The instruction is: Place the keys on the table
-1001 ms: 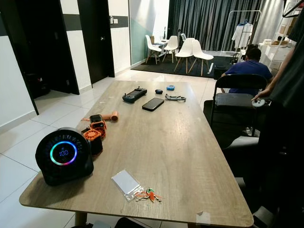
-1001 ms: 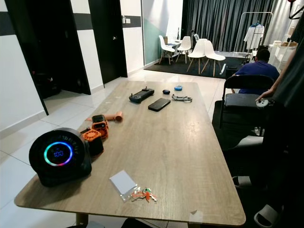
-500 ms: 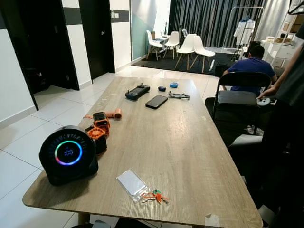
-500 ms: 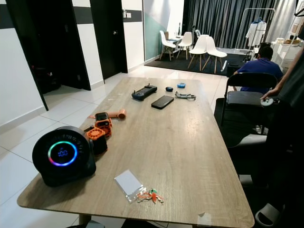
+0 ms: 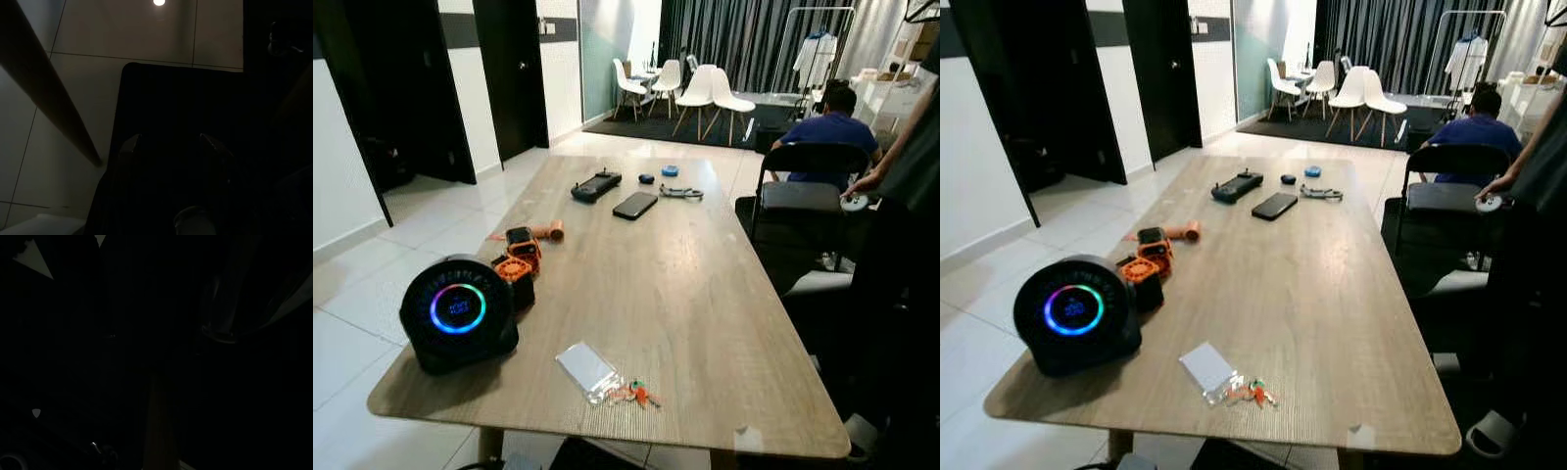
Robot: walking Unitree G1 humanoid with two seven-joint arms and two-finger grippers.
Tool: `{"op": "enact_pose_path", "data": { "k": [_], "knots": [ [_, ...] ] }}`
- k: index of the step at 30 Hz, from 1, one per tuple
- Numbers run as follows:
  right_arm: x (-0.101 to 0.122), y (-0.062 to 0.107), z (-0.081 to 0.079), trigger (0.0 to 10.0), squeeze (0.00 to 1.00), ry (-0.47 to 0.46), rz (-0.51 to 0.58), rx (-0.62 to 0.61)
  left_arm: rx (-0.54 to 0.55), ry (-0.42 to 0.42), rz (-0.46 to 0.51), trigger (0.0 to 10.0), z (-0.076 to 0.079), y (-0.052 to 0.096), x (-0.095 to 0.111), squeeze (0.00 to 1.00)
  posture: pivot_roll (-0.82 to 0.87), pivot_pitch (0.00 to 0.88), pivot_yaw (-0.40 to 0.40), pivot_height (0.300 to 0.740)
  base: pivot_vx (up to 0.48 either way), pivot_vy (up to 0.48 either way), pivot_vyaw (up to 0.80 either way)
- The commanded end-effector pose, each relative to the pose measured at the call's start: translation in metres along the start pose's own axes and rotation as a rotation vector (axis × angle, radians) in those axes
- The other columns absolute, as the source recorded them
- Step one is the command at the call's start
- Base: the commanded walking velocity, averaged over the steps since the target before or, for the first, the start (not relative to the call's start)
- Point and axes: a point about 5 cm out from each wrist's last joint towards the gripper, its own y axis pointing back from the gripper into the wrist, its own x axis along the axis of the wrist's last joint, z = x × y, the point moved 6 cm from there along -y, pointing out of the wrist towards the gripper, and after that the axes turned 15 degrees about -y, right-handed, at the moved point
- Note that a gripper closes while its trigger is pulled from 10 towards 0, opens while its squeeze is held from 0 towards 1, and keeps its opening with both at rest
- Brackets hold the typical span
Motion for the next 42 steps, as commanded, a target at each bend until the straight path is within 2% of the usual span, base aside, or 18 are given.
{"op": "enact_pose_path", "data": {
  "k": [1, 19, 29, 36, 42],
  "knots": [
    [-0.006, 0.001, 0.001, 10.0, 0.0, -0.001, -0.015, -0.005, 0.003, 0.004, 0.001, 10.0, 0.0, 0.001, -0.001, 0.0, 0.01, 0.028, 0.009, 0.74, -0.326, 0.0, 0.0],
    [-0.006, 0.001, 0.0, 10.0, 0.0, -0.005, -0.015, -0.004, -0.008, -0.017, 0.012, 10.0, -0.001, 0.0, 0.002, 0.0, 0.01, 0.027, 0.015, 0.74, -0.018, 0.0, 0.0],
    [-0.009, 0.002, -0.003, 10.0, 0.0, -0.013, -0.015, 0.0, -0.009, -0.029, 0.053, 10.0, -0.005, -0.002, 0.012, 0.0, 0.01, 0.025, 0.019, 0.74, 0.0, 0.0, 0.0],
    [-0.012, 0.004, 0.002, 10.0, 0.0, -0.012, -0.007, -0.001, 0.003, -0.039, 0.08, 10.0, -0.013, 0.007, 0.007, 0.0, 0.01, 0.02, 0.017, 0.74, 0.0, 0.0, 0.0],
    [0.0, 0.004, 0.005, 10.0, 0.0, -0.016, 0.043, 0.012, -0.005, -0.021, 0.151, 10.0, -0.018, 0.016, 0.011, 0.0, 0.01, 0.017, 0.014, 0.74, 0.0, 0.0, 0.0]
  ]
}}
